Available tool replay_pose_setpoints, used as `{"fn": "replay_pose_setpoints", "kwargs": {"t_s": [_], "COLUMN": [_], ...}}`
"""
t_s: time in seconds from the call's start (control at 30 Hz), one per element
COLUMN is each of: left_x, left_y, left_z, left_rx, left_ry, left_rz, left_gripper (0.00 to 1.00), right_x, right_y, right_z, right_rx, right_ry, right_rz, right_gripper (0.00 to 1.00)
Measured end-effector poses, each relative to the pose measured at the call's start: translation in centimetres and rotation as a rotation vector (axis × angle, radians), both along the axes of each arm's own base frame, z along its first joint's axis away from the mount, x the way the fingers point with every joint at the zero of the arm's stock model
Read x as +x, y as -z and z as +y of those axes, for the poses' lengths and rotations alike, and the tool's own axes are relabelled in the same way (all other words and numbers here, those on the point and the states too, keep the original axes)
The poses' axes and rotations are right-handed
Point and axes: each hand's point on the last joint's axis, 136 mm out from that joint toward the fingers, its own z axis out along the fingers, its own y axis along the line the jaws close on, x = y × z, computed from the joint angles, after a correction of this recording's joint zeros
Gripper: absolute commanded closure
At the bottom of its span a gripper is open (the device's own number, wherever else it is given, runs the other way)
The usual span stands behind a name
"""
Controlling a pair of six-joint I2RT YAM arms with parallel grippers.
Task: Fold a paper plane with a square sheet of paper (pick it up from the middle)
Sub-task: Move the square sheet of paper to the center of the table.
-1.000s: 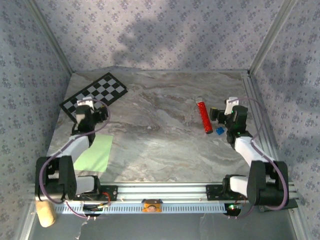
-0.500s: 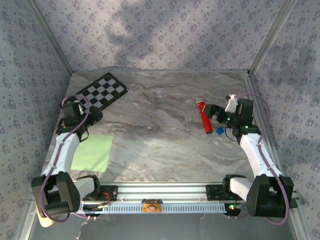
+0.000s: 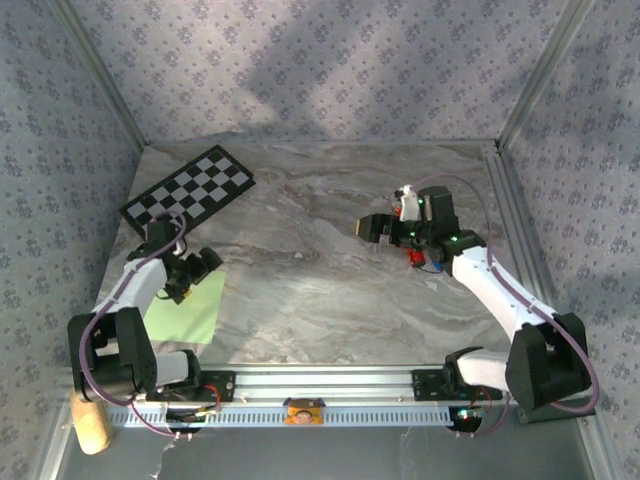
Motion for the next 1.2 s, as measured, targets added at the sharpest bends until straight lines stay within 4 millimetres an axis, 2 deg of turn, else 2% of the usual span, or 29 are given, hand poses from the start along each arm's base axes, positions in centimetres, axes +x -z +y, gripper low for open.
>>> {"fn": "replay_pose_setpoints", "kwargs": {"t_s": [0.23, 0.47, 0.63, 1.0, 1.1, 1.2], "left_x": [-1.6, -0.1, 1.4, 4.0, 3.6, 3.6], "left_y": [2.0, 1.9, 1.5, 0.5, 0.0, -0.9], "left_z": [-1.6, -4.1, -8.6, -20.3, -22.2, -22.9], "left_rx": [-0.008, -0.025, -0.079, -0.165, -0.15, -0.116], "left_ry": [0.024, 0.032, 0.064, 0.103, 0.12, 0.146], "left_rz": [0.068, 0.015, -0.047, -0.086, -0.104, -0.13], "left_gripper": [0.01, 0.01, 0.0, 0.0, 0.0, 0.0], "right_x": [-0.3, -0.4, -0.8, -1.4, -1.6, -1.7], "right_y": [1.2, 1.7, 2.5, 3.9, 3.8, 3.1], "right_z": [2.2, 2.6, 2.0, 0.0, -0.4, -0.7], "right_rx": [-0.039, -0.044, -0.066, -0.098, -0.097, -0.086], "right_ry": [-0.018, 0.027, 0.075, 0.203, 0.223, 0.234], "right_rz": [0.031, 0.053, 0.067, 0.09, 0.084, 0.064], "right_gripper": [0.0, 0.0, 0.01, 0.0, 0.0, 0.0]}}
